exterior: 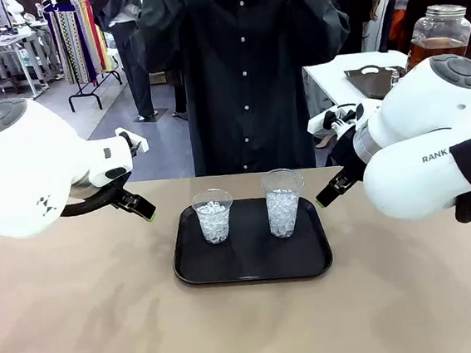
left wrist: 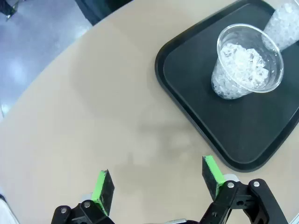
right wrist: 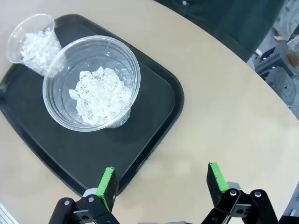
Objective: Pour the drink into the iced cup.
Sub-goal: Pick up the iced cup indicated by the human and present it to them.
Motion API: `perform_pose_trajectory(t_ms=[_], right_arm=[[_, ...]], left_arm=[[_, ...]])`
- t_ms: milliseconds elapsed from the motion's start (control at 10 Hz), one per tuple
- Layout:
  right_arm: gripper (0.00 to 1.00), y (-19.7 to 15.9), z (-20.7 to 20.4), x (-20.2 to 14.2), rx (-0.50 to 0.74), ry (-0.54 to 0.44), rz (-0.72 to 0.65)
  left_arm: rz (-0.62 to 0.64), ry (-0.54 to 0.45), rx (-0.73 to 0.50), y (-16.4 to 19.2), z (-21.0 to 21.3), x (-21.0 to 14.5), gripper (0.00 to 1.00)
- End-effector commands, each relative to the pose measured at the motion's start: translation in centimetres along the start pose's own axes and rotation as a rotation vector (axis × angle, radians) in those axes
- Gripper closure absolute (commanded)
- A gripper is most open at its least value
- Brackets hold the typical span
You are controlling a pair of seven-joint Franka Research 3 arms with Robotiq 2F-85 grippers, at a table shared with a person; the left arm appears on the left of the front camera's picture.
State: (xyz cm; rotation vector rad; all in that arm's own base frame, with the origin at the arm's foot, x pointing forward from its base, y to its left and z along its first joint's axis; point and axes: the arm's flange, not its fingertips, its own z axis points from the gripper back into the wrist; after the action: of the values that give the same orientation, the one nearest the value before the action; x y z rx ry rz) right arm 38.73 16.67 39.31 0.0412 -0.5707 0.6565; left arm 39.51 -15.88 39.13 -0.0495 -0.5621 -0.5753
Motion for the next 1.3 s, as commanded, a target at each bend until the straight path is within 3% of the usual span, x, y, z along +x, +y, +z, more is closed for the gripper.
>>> perform_pose_trajectory(t_ms=[0, 1000, 1200], right_arm=[[0.0, -0.2, 0.3, 0.1, -0.002, -0.007, -0.004], [0.0, 0.0, 0.0, 0.0, 0.0, 0.0, 0.0], [0.0, -1.0, 2.7, 1.2, 0.042, -0.019, -0.065]], left_arm=[[-0.005, -0.003, 0.007, 0.2, 0.2, 0.0, 0.0], [0.0, 0.0, 0.0, 0.0, 0.0, 0.0, 0.0], [-0.02, -0.033, 0.003, -0.5, 2.9, 1.8, 0.0]])
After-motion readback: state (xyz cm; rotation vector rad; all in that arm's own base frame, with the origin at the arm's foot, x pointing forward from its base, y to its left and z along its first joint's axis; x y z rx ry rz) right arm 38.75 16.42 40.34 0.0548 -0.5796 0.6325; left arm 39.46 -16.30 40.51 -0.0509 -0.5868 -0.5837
